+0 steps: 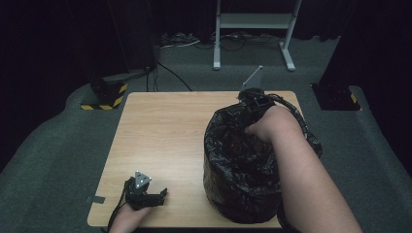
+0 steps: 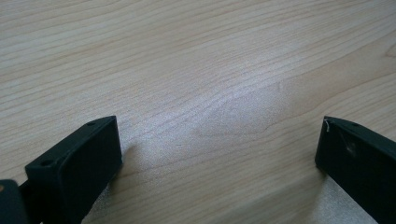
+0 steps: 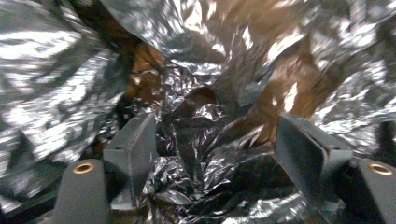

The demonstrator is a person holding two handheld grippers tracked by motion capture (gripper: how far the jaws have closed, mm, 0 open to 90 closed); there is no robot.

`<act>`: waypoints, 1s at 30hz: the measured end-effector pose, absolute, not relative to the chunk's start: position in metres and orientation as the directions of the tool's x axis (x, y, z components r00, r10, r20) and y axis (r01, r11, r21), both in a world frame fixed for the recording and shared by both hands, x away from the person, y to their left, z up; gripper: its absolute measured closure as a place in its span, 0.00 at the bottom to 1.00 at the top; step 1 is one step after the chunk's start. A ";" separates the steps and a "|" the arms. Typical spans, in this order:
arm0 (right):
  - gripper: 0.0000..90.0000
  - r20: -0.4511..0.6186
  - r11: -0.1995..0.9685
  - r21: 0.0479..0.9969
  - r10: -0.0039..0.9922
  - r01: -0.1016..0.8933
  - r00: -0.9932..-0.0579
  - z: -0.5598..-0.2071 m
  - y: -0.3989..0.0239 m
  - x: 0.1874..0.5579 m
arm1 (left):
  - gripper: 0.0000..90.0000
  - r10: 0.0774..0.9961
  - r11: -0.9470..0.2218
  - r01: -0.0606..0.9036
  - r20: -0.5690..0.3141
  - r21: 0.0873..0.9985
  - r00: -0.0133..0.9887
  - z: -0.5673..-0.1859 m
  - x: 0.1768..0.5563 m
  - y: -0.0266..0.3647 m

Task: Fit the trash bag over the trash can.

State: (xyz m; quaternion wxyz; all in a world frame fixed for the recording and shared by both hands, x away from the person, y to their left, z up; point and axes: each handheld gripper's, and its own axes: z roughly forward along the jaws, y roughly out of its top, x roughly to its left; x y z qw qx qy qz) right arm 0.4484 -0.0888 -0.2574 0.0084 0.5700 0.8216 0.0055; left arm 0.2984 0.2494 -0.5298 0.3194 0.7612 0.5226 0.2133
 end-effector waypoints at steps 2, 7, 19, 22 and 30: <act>0.36 -0.020 0.345 0.011 0.939 0.939 -0.344 -0.269 -0.090 0.448 | 0.01 0.931 -0.251 0.659 -0.009 0.709 0.365 -0.530 0.298 0.249; 0.36 -0.001 0.353 -0.057 0.935 0.934 -0.354 -0.309 -0.092 0.441 | 0.01 0.930 -0.254 0.658 -0.008 0.709 0.367 -0.530 0.298 0.249; 0.32 0.043 0.403 -0.045 0.915 0.914 -0.401 -0.314 -0.094 0.426 | 0.01 0.930 -0.254 0.658 -0.007 0.709 0.367 -0.530 0.298 0.249; 0.37 0.028 0.402 0.011 0.915 0.916 -0.402 -0.286 -0.093 0.429 | 0.01 0.931 -0.253 0.658 -0.007 0.710 0.366 -0.530 0.298 0.249; 0.90 0.008 0.390 0.127 0.919 0.912 -0.394 -0.243 -0.090 0.439 | 0.01 0.930 -0.253 0.657 -0.009 0.711 0.368 -0.530 0.298 0.249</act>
